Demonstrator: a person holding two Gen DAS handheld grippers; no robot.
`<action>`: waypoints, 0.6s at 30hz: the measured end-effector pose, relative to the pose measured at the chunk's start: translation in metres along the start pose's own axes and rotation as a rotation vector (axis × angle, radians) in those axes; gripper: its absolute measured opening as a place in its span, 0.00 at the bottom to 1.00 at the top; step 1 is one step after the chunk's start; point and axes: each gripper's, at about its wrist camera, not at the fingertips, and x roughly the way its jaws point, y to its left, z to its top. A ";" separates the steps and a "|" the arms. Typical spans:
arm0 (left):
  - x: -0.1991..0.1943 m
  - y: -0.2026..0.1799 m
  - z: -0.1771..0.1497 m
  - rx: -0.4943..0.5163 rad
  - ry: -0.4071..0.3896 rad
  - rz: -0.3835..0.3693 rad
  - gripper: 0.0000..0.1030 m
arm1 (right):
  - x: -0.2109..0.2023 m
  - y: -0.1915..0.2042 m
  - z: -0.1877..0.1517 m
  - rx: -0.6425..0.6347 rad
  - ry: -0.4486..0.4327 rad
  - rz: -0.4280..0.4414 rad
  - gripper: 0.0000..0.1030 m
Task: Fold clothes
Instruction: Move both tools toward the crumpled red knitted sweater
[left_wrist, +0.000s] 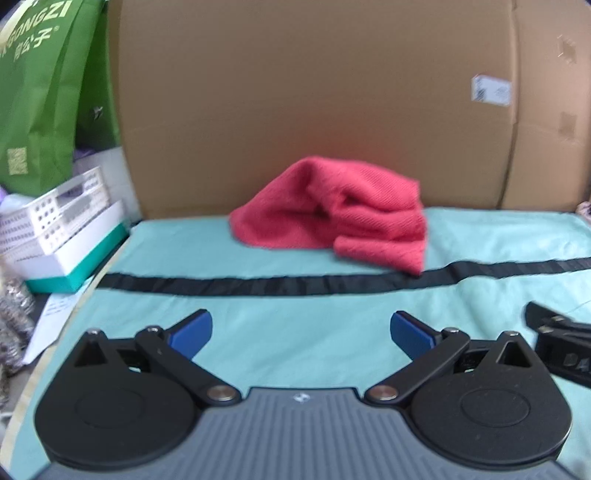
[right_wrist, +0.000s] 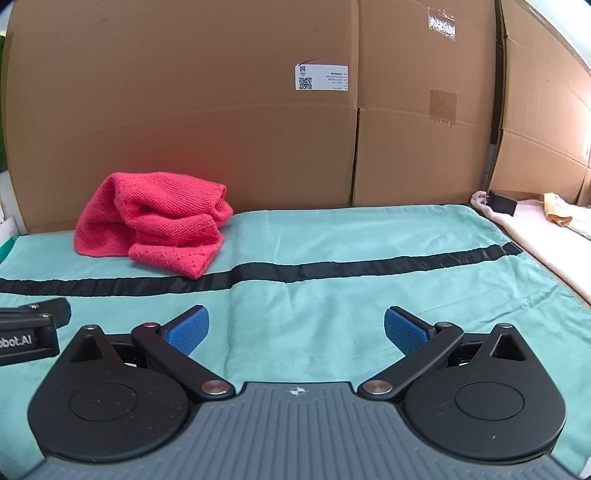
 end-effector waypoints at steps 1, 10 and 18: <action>0.001 0.000 -0.001 -0.001 -0.001 -0.012 0.99 | 0.000 0.000 0.000 0.007 0.003 0.003 1.00; 0.005 0.003 -0.013 -0.009 -0.011 -0.117 0.99 | 0.001 0.000 -0.001 0.041 0.024 0.009 1.00; 0.013 -0.012 -0.004 -0.017 0.053 -0.074 0.99 | 0.001 0.000 -0.001 0.029 0.029 0.007 1.00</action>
